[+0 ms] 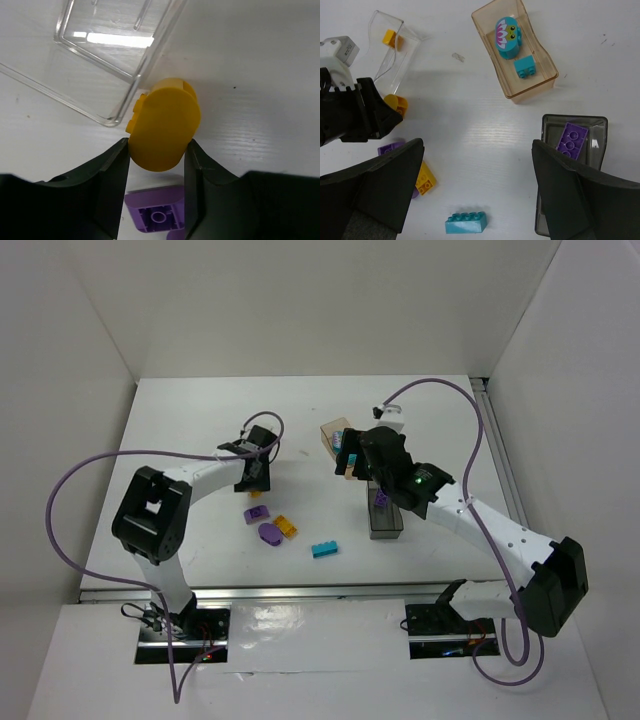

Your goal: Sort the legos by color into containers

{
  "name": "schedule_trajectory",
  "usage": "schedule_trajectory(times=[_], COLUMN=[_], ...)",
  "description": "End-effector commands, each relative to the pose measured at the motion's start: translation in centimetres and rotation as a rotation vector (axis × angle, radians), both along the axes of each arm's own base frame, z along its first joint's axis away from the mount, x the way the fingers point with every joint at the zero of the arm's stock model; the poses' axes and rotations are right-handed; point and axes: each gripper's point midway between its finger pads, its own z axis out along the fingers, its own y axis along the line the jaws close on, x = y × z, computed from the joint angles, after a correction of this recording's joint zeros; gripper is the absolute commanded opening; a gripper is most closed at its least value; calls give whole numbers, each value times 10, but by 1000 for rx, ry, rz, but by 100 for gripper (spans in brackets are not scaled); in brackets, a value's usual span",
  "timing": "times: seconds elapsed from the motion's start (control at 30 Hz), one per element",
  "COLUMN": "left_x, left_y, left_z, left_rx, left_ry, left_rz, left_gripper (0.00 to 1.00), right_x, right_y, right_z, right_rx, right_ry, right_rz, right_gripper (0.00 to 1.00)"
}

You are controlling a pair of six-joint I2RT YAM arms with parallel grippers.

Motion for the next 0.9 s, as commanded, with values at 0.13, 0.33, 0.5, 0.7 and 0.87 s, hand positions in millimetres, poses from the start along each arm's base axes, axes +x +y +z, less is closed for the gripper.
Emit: schedule_trajectory(times=[0.13,0.33,0.5,0.7,0.87], left_x=[14,14,22,55,83], left_y=[-24,-36,-37,-5,4], left_z=[11,48,98,124,114], left_rx=[-45,-103,-123,-91,-69], left_ry=[-43,-98,-191,-211,-177], left_rz=[-33,-95,-97,-4,28], left_gripper=[37,8,4,4,4], right_x=[-6,-8,-9,-9,-10], right_y=[-6,-12,-15,-15,-10], right_z=[5,6,4,4,1], right_rx=[1,-6,-17,-17,-13], right_ry=[-3,-10,-7,-7,9], right_rz=[-15,-31,-40,-40,-19], right_gripper=[96,96,96,96,96])
